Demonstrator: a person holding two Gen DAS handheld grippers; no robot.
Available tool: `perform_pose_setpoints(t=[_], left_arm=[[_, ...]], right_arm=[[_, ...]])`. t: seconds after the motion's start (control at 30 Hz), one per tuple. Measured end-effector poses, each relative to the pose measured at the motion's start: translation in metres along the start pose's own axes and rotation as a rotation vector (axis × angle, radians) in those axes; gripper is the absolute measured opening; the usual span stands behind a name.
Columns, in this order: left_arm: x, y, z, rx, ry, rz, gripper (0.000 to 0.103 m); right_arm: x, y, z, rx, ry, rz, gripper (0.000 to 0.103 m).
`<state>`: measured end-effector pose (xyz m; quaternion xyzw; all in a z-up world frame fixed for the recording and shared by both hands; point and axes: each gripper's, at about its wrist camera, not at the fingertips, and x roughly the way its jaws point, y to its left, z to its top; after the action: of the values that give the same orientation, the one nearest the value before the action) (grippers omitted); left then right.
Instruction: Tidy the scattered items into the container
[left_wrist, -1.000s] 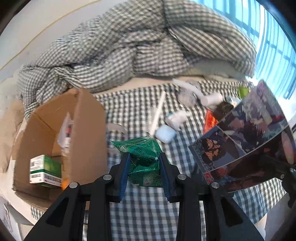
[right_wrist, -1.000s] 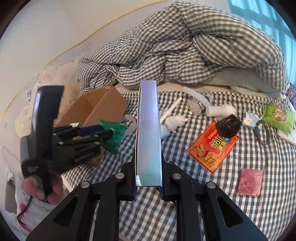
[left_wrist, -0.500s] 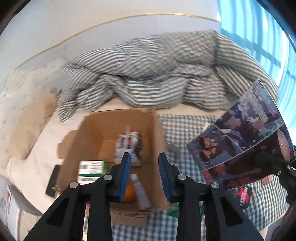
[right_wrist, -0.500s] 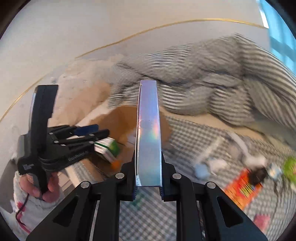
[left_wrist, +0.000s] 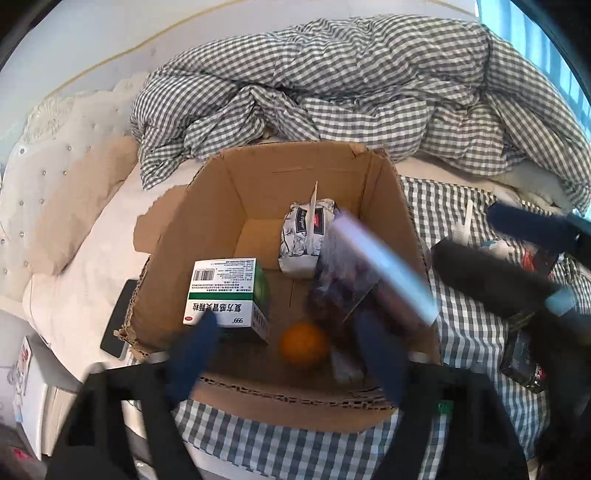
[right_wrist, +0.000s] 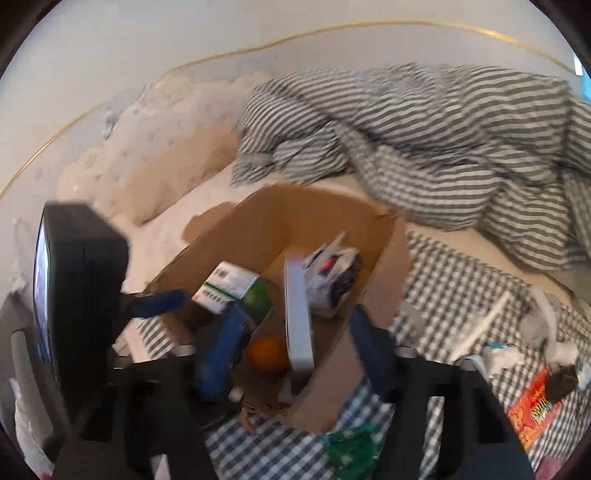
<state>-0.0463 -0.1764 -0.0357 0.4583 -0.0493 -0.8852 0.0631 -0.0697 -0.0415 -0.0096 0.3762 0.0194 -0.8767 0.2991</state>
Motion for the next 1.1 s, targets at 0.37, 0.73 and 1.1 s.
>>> perform_pose_setpoints(t=[0.37, 0.73, 1.1], left_arm=[[-0.052, -0.102, -0.008, 0.171, -0.128, -0.163, 0.099], [0.028, -0.223, -0.086, 0.346, 0.037, -0.131, 0.101], [0.090, -0.204, -0.097, 0.239, 0.165, -0.114, 0.101]], right_arm=[[-0.131, -0.151, -0.040, 0.259, -0.115, -0.197, 0.068], [-0.160, -0.287, -0.208, 0.564, 0.115, -0.454, 0.068], [-0.107, -0.329, -0.242, 0.582, 0.229, -0.492, 0.068]])
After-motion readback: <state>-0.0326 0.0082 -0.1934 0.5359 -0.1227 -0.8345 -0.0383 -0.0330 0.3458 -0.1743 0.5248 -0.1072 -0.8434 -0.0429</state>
